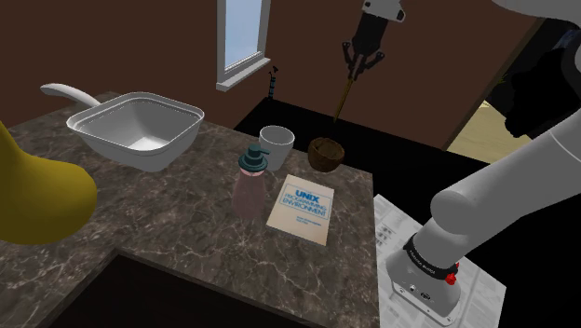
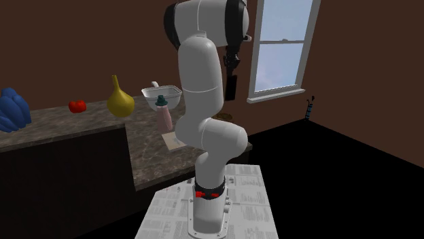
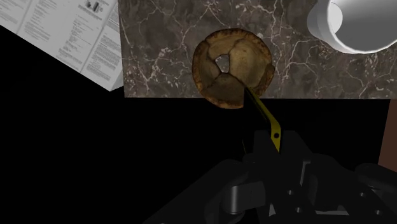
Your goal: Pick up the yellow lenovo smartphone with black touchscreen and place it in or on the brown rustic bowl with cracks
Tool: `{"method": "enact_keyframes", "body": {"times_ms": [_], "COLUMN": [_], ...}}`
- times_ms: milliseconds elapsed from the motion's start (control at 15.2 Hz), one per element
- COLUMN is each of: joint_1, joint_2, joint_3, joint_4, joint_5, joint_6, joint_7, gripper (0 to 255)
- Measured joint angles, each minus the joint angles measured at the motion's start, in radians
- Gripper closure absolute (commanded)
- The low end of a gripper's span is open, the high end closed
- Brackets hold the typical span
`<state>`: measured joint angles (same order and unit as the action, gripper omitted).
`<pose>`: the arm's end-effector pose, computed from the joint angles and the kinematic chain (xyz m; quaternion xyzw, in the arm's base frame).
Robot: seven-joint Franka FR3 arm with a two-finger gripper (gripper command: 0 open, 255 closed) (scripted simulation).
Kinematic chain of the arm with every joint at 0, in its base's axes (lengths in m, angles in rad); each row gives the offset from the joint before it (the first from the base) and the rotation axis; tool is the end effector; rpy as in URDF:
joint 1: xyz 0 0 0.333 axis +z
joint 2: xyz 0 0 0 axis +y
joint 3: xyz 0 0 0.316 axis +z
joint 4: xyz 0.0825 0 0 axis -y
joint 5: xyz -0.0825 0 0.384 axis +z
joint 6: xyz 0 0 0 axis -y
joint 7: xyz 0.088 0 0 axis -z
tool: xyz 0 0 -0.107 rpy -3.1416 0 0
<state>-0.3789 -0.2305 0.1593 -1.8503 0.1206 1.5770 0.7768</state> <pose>0.4730 -0.0841 0.6112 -0.8754 0.4810 0.0334 0.0343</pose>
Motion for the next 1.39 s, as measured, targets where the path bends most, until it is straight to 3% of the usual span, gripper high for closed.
{"method": "enact_keyframes", "body": {"times_ms": [1386], "joint_1": [0.004], "joint_2": [-0.004], "joint_3": [0.009], "joint_4": [-0.275], "joint_5": [0.008], "joint_6": [0.271], "joint_7": [-0.022], "gripper": [255]}}
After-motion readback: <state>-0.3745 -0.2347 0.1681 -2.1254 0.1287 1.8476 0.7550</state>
